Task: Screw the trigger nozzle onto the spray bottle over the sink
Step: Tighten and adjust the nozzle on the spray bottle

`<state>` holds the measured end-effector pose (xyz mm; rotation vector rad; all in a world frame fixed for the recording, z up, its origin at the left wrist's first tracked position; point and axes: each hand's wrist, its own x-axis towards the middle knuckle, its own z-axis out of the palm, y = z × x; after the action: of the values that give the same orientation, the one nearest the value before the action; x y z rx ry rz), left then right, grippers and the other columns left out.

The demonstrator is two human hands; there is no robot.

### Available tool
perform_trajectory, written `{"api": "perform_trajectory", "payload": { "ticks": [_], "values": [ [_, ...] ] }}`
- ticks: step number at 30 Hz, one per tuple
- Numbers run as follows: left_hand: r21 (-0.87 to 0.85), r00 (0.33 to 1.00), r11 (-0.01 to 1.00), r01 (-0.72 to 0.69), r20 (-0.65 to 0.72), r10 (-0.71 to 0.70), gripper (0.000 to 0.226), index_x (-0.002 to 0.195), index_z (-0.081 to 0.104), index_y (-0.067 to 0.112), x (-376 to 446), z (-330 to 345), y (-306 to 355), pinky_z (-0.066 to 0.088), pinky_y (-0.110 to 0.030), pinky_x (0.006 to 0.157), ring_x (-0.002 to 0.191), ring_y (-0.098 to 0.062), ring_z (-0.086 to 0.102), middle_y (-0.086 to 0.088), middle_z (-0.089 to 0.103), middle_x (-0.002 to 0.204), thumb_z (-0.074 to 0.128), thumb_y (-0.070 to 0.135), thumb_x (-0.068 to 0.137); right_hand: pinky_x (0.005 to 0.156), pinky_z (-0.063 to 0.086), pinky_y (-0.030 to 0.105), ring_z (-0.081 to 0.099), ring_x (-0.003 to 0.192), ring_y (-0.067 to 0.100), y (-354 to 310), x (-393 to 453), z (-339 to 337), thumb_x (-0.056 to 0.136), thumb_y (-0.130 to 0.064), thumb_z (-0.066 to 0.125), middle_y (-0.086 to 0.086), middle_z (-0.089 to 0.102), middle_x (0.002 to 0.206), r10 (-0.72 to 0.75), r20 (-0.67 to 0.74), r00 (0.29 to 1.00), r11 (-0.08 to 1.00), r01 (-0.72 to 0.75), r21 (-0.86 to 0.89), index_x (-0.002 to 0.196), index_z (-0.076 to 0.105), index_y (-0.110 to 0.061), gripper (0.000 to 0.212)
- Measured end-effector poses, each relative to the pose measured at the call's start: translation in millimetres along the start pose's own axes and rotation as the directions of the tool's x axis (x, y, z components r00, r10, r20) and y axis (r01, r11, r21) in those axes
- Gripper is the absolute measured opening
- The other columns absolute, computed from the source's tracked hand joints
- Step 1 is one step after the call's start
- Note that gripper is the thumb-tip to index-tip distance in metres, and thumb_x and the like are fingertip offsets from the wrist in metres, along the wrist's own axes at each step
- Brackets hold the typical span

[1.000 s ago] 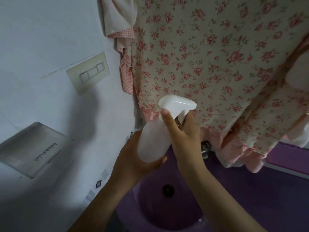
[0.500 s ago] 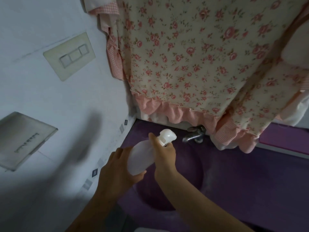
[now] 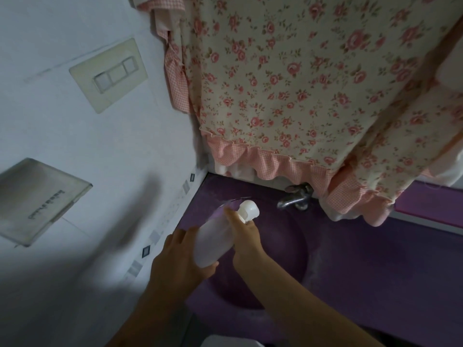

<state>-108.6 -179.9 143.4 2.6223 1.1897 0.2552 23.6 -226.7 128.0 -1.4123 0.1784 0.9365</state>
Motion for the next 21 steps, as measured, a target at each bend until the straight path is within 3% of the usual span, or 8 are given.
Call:
{"api": "perform_trajectory", "payload": {
  "ticks": [2,5,9,12,15,18,21],
  "values": [
    [0.004,1.000,1.000,-0.008,-0.011,0.008,0.078,0.115,0.044,0.030,-0.1,1.1,-0.4,0.050,-0.033,0.067,0.093,-0.014,0.056,0.009,0.057,0.103,0.074,0.063,0.052,0.086,0.052,0.030,0.070,0.104,0.021,-1.2,0.7,-2.0,0.081,-0.043,0.078,0.008,0.074,0.111,0.014,0.014,1.000,1.000,-0.014,-0.008,0.112,0.068,-0.010,0.046],
    [-0.030,1.000,1.000,-0.001,0.000,0.001,0.079,0.116,0.045,0.029,-0.4,4.8,0.2,0.045,-0.029,0.061,0.090,-0.013,0.055,0.007,0.057,0.102,0.075,0.063,0.050,0.089,0.051,0.030,0.069,0.100,0.018,-5.1,1.2,-5.3,0.082,-0.042,0.078,0.008,0.075,0.105,0.037,0.031,0.999,0.999,-0.035,-0.040,0.096,0.070,-0.014,0.033],
    [-0.059,1.000,0.998,0.005,0.001,-0.005,0.081,0.116,0.045,0.029,0.6,8.5,2.3,0.045,-0.027,0.058,0.091,-0.015,0.057,0.005,0.058,0.101,0.075,0.063,0.048,0.085,0.050,0.029,0.067,0.082,0.012,-11.5,0.0,-6.0,0.085,-0.034,0.077,0.002,0.072,0.085,0.000,0.018,1.000,0.999,0.001,-0.043,0.077,0.064,-0.019,0.022],
    [-0.055,0.999,0.998,-0.012,-0.034,0.010,0.082,0.115,0.045,0.029,1.8,7.1,4.3,0.042,-0.025,0.058,0.089,-0.013,0.057,0.006,0.060,0.101,0.075,0.065,0.048,0.085,0.051,0.029,0.069,0.090,0.015,-12.8,-0.4,-4.8,0.083,-0.036,0.078,0.005,0.074,0.094,-0.037,0.036,0.999,0.999,0.038,-0.035,0.089,0.067,-0.015,0.025],
    [-0.164,1.000,0.986,-0.001,-0.020,-0.002,0.082,0.116,0.046,0.030,3.8,5.3,2.9,0.045,-0.025,0.063,0.089,-0.011,0.057,0.008,0.059,0.103,0.075,0.065,0.049,0.086,0.053,0.030,0.070,0.106,0.019,-16.3,-3.3,-4.1,0.077,-0.045,0.082,0.009,0.074,0.113,-0.103,0.082,0.991,0.994,0.104,-0.018,0.114,0.065,-0.012,0.052],
    [-0.381,0.998,0.922,0.064,0.033,-0.055,0.083,0.116,0.045,0.032,7.5,5.8,-0.3,0.054,-0.029,0.070,0.087,-0.012,0.062,0.009,0.061,0.103,0.076,0.069,0.048,0.089,0.054,0.031,0.069,0.108,0.016,-26.6,-13.2,-6.1,0.082,-0.044,0.079,0.008,0.075,0.111,-0.224,0.172,0.959,0.973,0.231,-0.026,0.111,0.068,-0.017,0.041],
    [-0.509,0.996,0.856,0.088,0.065,-0.064,0.081,0.114,0.045,0.033,11.1,5.2,2.0,0.048,-0.018,0.067,0.084,-0.008,0.059,0.019,0.057,0.094,0.074,0.069,0.048,0.086,0.054,0.030,0.069,0.093,0.011,-38.4,-24.8,-7.0,0.085,-0.043,0.076,0.009,0.073,0.095,-0.348,0.240,0.906,0.930,0.366,-0.033,0.105,0.071,-0.012,0.037]
  ]
}}
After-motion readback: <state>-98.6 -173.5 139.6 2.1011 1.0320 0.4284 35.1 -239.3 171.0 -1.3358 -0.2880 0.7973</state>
